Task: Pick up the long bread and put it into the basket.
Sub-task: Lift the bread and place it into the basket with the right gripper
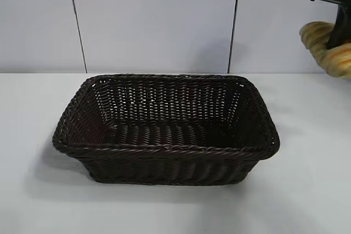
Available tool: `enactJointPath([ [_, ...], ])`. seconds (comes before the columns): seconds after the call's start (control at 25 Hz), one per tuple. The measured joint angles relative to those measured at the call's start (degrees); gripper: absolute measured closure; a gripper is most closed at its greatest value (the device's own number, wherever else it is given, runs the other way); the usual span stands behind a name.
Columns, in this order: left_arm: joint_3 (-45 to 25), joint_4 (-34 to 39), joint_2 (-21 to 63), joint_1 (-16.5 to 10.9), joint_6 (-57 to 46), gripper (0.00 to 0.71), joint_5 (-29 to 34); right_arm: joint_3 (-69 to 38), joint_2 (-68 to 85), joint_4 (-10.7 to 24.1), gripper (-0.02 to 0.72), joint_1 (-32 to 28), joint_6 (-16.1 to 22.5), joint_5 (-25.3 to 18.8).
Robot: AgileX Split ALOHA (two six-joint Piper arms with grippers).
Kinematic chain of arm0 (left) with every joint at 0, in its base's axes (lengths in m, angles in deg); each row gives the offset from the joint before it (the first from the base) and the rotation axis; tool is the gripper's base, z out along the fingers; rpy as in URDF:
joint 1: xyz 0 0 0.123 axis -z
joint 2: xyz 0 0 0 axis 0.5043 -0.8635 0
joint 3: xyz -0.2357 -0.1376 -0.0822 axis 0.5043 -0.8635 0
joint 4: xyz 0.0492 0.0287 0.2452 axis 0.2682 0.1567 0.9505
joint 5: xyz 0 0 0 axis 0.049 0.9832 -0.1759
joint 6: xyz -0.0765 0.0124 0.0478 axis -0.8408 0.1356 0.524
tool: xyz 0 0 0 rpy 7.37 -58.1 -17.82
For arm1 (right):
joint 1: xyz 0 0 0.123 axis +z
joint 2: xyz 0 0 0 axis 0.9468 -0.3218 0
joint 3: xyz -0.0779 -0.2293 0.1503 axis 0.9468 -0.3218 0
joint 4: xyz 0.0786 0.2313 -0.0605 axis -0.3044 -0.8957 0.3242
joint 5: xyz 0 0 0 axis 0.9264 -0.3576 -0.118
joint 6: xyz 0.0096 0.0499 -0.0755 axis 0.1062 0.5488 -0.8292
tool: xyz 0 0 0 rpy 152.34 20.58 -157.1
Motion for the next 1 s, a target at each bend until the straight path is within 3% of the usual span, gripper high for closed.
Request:
enactJointPath([
  [0.16, 0.0, 0.0, 0.0, 0.0, 0.0, 0.016, 0.0, 0.2, 0.0, 0.5, 0.642, 7.9, -2.7, 2.2],
  [0.24, 0.0, 0.0, 0.0, 0.0, 0.0, 0.016, 0.0, 0.3, -0.2, 1.3, 0.642, 11.1, -5.9, 2.9],
  [0.32, 0.0, 0.0, 0.0, 0.0, 0.0, 0.016, 0.0, 0.3, -1.1, 3.0, 0.642, 13.3, -13.4, 3.2],
  [0.48, 0.0, 0.0, 0.0, 0.0, 0.0, 0.016, 0.0, 0.3, -3.6, 3.9, 0.642, 16.3, -34.8, 3.3],
  [0.56, 0.0, 0.0, 0.0, 0.0, 0.0, 0.016, 0.0, 0.3, -5.2, 3.1, 0.642, 16.9, -40.4, 4.6],
  [0.72, 0.0, 0.0, 0.0, 0.0, 0.0, 0.016, 0.0, 0.3, -8.8, 1.5, 0.642, 17.3, -43.4, 7.4],
  [1.0, 0.0, 0.0, 0.0, 0.0, 0.0, 0.016, 0.0, 0.3, -16.7, -2.3, 0.642, 17.4, -44.0, 8.2],
])
